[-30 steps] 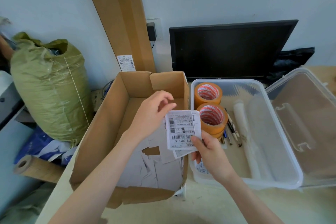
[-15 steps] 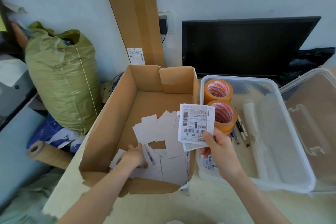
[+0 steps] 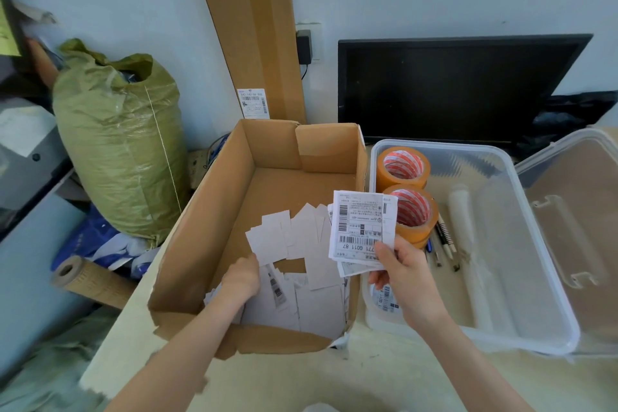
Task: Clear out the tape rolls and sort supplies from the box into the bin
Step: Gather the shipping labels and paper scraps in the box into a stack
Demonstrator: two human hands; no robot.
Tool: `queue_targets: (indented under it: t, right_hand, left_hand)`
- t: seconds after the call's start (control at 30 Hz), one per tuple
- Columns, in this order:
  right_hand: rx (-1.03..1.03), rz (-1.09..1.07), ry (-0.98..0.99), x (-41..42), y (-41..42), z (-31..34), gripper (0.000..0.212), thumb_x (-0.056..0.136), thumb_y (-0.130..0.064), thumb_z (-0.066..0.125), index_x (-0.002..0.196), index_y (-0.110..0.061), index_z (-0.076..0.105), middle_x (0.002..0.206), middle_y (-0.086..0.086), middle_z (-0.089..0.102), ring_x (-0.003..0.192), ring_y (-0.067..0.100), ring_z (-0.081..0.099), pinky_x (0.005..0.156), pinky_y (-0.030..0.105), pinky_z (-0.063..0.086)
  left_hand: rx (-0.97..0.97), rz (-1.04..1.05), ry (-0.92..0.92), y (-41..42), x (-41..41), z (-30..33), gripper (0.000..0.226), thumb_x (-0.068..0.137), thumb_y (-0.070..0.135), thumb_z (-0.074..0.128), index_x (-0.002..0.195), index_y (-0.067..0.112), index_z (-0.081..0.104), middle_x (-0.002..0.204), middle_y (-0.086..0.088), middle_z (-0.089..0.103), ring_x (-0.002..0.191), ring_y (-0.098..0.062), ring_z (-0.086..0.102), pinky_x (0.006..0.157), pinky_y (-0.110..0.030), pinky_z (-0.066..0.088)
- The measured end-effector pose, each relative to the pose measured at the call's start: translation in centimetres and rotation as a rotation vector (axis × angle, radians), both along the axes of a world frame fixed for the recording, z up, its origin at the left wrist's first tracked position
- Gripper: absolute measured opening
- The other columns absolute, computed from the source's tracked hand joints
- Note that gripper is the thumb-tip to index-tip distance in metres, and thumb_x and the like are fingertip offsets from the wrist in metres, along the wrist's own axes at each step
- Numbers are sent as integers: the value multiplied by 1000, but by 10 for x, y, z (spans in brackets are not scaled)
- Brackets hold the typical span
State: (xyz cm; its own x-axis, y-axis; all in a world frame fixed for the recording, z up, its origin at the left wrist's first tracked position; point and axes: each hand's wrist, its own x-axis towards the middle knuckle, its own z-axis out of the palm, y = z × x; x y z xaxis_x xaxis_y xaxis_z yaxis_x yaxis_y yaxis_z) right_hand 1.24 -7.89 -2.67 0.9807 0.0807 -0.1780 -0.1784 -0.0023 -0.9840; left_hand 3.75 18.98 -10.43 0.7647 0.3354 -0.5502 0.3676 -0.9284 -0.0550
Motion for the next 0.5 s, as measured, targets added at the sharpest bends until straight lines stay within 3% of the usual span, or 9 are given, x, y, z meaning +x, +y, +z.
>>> queue_targets:
  t: [0.17,0.3,0.4,0.5]
  right_hand:
    - [2,4,6,1,-1,0,24,100,-6,43,113,-12,63,83,17,69,50,14,53,45,23,44]
    - [-1,2,11,0,-1,0,24,100,-7,44,112,-12,63,83,14,70,51,13,54,46,23,45]
    - [-3,-7,16,1,-1,-1,23,100,-7,44,113,-11,63,82,13,70,51,13,54,46,24,45]
    - [-4,-24,16,1,-1,-2,25,100,-7,44,115,-12,62,84,13,71,51,14,54,46,24,45]
  left_hand:
    - [-19,2,-34,5,-6,14,21,94,5,41,113,8,51,121,-11,54,109,-25,55,79,-29,45]
    - [-311,172,-294,5,-1,40,25,89,11,62,114,9,59,114,-8,61,100,-21,59,73,-25,44]
    - [-546,216,-531,-3,-1,68,6,90,12,62,93,10,67,97,-7,67,84,-19,61,61,-20,43]
    - [-764,277,-730,-14,-3,96,10,91,15,61,86,9,68,84,-2,67,75,-14,64,58,-17,43]
